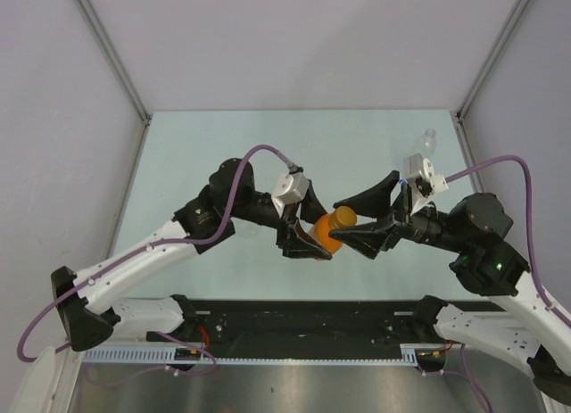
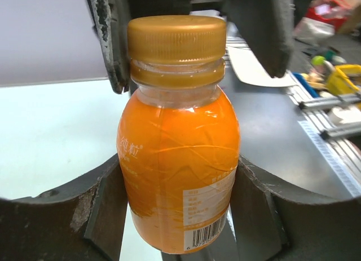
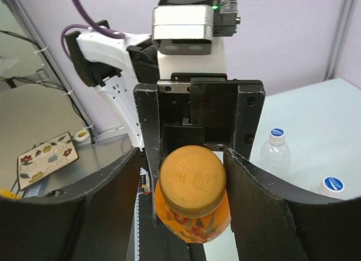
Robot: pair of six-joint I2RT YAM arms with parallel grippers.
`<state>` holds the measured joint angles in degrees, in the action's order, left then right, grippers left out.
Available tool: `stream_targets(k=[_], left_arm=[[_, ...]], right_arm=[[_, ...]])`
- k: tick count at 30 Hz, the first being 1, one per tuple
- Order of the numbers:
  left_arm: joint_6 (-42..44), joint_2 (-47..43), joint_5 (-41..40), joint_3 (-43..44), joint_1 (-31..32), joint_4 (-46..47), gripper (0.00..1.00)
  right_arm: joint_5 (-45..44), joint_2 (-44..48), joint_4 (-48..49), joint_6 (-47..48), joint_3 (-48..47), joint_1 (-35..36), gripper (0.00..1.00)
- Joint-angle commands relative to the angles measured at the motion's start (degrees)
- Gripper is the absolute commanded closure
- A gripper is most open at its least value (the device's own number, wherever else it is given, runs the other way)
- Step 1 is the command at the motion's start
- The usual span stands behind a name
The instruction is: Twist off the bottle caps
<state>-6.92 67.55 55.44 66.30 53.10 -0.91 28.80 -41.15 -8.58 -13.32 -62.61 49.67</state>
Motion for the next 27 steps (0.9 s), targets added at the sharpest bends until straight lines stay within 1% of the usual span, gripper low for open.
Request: stream_targets(k=[1,4,5,7,8,9,10,11,13,14,17,20,22,24,26,27], left_arm=[[3.7,-2.9,-10.6,-0.7,0.1,-1.9,1.00],[3.9,-3.7,-13.0,-1.2,0.2,-1.9,1.00],[4.1,-3.9,-13.8,-1.4,0.2,-1.9,1.00],[4.6,-4.5,-17.1,-1.5,0.2,-2.3,1.00],[4.8,-4.8,-18.6,-1.6,0.2,-2.3,1.00],[4.8,-5.1,-20.7,-2.0,0.2,-2.1,1.00],[5.1,-6.0,-23.4,-2.2,0.2,-1.9,1.00],[5.2,-6.4,-24.8,-2.7,0.2,-1.9,1.00],[5.6,-7.0,-27.4,-3.0,0.2,-1.3,1.00],[5.7,-7.4,-28.2,-3.2,0.2,-1.3,1.00],[6.2,-7.9,-30.3,-3.3,0.3,-1.6,1.00],[6.7,-8.0,-32.9,-2.7,0.9,-3.8,1.00],[9.8,-7.5,-35.2,-1.7,2.1,-5.7,1.00],[12.0,-7.1,-40.0,-1.1,3.5,-8.1,1.00],[13.2,-6.5,-43.5,-0.6,5.4,-9.9,1.00],[13.9,-6.2,-47.2,-0.5,6.1,-10.3,1.00]], right_arm=[[-2.4,-0.6,1.6,-2.1,-1.4,0.1,0.35],[-3.3,-0.8,1.6,-2.4,-1.4,0.1,0.31],[-3.9,-0.8,1.5,-2.5,-1.4,0.2,0.27],[-6.3,-0.8,1.9,-3.7,-1.3,0.2,0.22],[-7.7,-0.8,2.1,-4.5,-1.4,0.2,0.18],[-11.2,-0.8,2.2,-5.2,-1.3,0.1,0.16],[-12.3,-0.9,2.2,-5.7,-1.4,0.2,0.16],[-13.2,-0.9,2.4,-7.0,-1.3,0.0,0.12],[-15.5,-1.1,2.9,-8.0,-1.3,0.2,0.10],[-16.4,-1.4,2.8,-8.5,-1.4,0.1,0.07],[-20.9,-1.7,2.3,-10.3,-1.3,0.3,0.05],[-25.4,-1.7,1.6,-11.8,-1.4,0.2,0.04],[-28.8,-1.7,0.7,-13.5,-1.3,0.2,0.04],[-33.3,-1.7,-0.2,-14.6,-1.4,0.2,0.04],[-35.2,-1.8,-0.6,-16.6,-1.3,0.2,0.04],[-36.3,-2.1,-0.9,-17.3,-1.4,0.2,0.04]])
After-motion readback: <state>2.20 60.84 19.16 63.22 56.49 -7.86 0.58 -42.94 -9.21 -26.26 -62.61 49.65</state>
